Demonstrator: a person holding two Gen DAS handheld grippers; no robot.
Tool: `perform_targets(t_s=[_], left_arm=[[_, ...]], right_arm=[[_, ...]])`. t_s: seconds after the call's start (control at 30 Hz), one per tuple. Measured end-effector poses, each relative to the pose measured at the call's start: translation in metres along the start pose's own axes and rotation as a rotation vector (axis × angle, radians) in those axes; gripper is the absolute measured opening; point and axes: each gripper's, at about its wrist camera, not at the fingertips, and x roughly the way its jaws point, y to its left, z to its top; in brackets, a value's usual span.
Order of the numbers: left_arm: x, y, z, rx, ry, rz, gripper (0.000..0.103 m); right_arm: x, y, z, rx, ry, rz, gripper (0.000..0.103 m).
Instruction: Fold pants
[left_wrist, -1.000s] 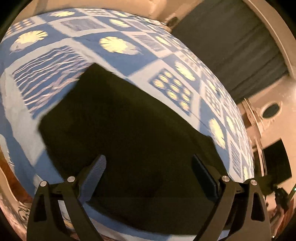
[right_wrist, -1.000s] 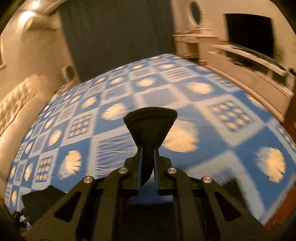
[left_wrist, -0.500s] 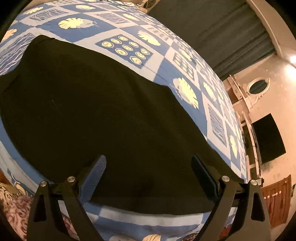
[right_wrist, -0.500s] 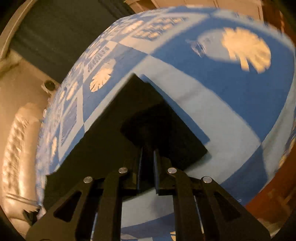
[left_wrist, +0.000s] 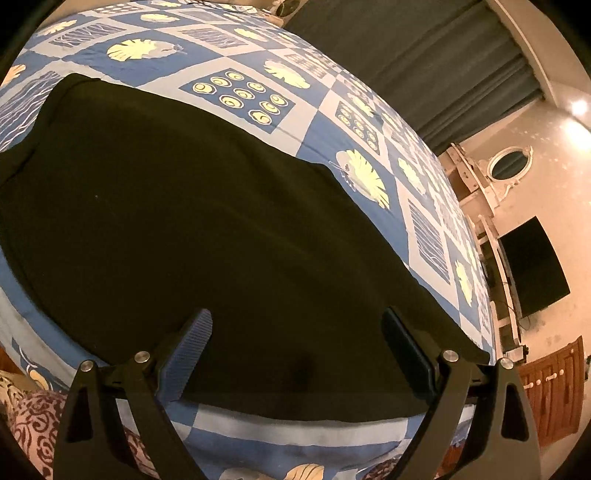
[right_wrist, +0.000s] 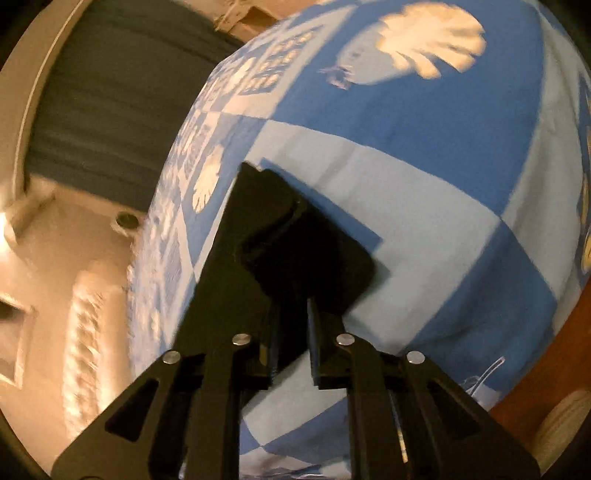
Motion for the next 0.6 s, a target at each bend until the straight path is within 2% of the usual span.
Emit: perform_targets(t_s=[0.07,0.13,0.17,0.2,0.23,0.27,0.33,0.37,0.4,0.47,0.6], left_arm=[[-0.002,0.001,0.001,0.010,0.011,-0.010,0.092],[-0.004,0.002,0.001,0.015,0.013,-0.020,0.092],[-0.005,0.003,0.002,0.018,0.011,-0.026,0.092],[-0.006,0.003,0.002,0.022,0.012,-0.028,0.092],[-0.007,0.004,0.003,0.028,0.015,-0.029,0.092],[-0.009,0.004,0.004,0.044,0.021,-0.029,0.092],[-0.015,0.004,0.007,0.091,0.013,-0.022,0.092],[-0.021,0.004,0.010,0.130,-0.011,-0.012,0.092],[-0.027,0.005,0.013,0.166,-0.034,-0.004,0.092],[-0.036,0.011,0.021,0.227,-0.074,0.012,0.092],[-0.042,0.037,0.042,0.226,-0.097,0.045,0.092]], right_arm=[[-0.005,-0.012,0.001,0.081,-0.010,0.044,0.018],[-0.009,-0.014,0.000,0.101,-0.019,0.049,0.027],[-0.012,-0.013,0.000,0.101,-0.029,0.034,0.033],[-0.017,-0.012,-0.001,0.098,-0.053,0.010,0.034],[-0.023,-0.010,-0.001,0.093,-0.088,-0.039,0.039],[-0.033,-0.003,-0.002,0.065,-0.146,-0.127,0.045],[-0.043,0.021,-0.004,-0.036,-0.202,-0.157,0.051],[-0.043,0.034,-0.007,-0.087,-0.200,-0.154,0.052],[-0.038,0.060,-0.012,-0.177,-0.183,-0.141,0.054],[-0.018,0.103,-0.026,-0.314,-0.124,-0.093,0.063],[0.064,0.198,-0.086,-0.559,0.163,0.089,0.064]])
